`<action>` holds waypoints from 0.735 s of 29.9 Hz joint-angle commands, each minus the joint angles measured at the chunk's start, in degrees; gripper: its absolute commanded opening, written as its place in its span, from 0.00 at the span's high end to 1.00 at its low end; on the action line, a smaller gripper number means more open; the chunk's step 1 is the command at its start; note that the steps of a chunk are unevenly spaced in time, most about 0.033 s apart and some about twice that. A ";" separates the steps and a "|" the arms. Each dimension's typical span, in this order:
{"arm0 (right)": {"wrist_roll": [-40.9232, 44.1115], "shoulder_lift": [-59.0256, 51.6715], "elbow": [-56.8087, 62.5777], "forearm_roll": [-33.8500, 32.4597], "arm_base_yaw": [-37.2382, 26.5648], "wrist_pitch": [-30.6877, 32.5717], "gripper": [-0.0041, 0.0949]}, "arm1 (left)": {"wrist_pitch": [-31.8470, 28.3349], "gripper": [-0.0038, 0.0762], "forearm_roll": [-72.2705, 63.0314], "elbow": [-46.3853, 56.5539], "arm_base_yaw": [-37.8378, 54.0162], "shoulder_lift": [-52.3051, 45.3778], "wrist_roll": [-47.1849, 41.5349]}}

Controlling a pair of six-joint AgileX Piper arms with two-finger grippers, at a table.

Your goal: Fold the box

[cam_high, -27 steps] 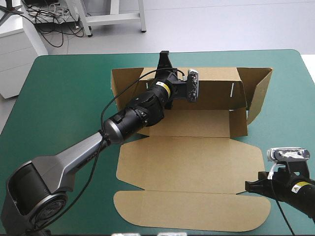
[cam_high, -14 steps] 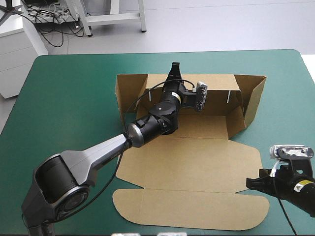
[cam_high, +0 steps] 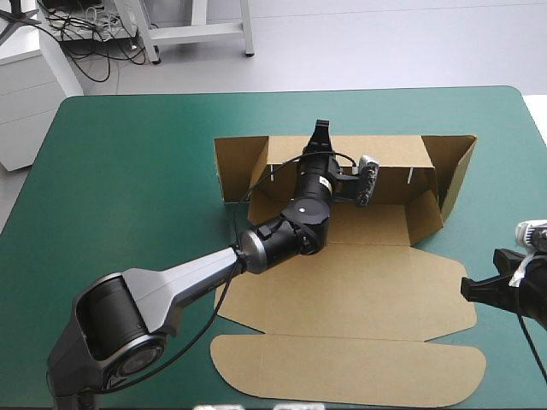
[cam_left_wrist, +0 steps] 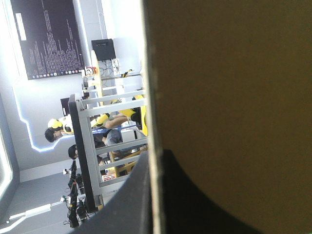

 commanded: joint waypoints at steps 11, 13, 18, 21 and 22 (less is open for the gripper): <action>2.37 6.50 -3.89 -1.15 -0.01 -2.10 0.97 | 1.27 0.96 2.51 -1.59 -3.65 -2.66 -3.12; 2.37 7.31 -4.11 -1.50 -0.01 -2.20 0.96 | 1.27 0.96 2.64 -1.59 -3.65 -2.66 -3.12; 2.37 10.25 -9.48 -3.50 -0.01 -0.19 0.82 | 1.27 0.96 4.30 -1.59 -3.65 -2.66 -2.86; 2.37 12.99 -14.50 -3.51 -0.01 2.59 0.66 | 1.27 0.96 5.79 -1.59 -3.65 -2.66 -2.86; 2.37 13.89 -16.93 -3.39 -0.01 3.47 0.62 | 1.17 0.96 6.05 -1.59 -3.65 -2.66 -2.86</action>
